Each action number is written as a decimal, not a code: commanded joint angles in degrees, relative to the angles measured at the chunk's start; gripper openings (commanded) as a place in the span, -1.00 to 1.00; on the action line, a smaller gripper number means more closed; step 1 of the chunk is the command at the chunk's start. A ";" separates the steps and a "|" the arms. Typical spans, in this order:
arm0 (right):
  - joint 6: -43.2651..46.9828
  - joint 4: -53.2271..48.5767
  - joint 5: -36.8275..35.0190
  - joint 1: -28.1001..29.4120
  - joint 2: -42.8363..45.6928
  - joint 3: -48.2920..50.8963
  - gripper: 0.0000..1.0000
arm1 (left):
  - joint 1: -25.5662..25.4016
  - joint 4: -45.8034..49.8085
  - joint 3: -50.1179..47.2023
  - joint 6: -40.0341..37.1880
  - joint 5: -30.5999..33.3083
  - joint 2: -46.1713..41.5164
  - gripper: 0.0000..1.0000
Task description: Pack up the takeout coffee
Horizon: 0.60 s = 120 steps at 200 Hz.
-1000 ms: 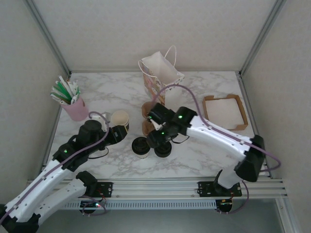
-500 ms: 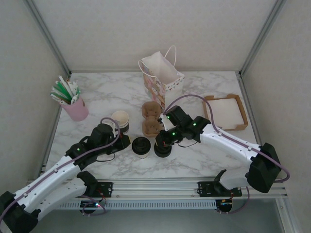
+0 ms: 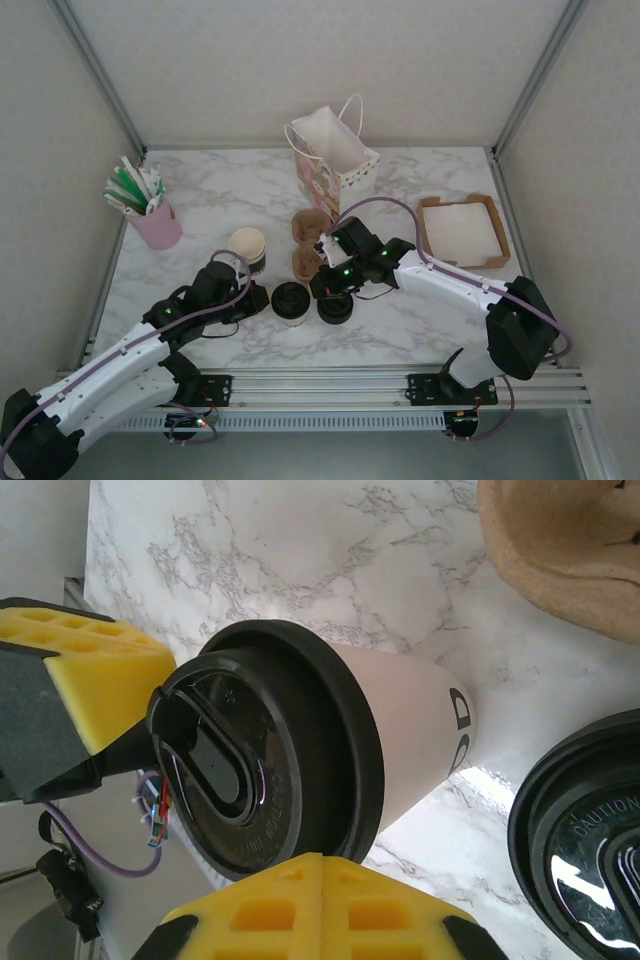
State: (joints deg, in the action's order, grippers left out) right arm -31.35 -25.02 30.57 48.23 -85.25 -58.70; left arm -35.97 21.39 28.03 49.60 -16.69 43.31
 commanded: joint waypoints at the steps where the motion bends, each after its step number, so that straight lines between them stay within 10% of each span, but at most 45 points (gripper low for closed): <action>1: -0.39 1.28 1.61 -0.37 -1.60 0.17 -0.91 | -0.53 -1.62 -1.30 0.45 -0.45 -0.40 -0.99; 120: 1.39 0.45 1.89 -0.75 -8.29 -5.03 -0.93 | -0.51 -2.23 -2.54 0.38 -1.80 -0.42 -0.97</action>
State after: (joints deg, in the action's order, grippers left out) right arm -31.14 -24.84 32.99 46.94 -90.48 -61.65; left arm -35.92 20.32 26.52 49.58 -16.51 42.94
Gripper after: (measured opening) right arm 0.039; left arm 0.053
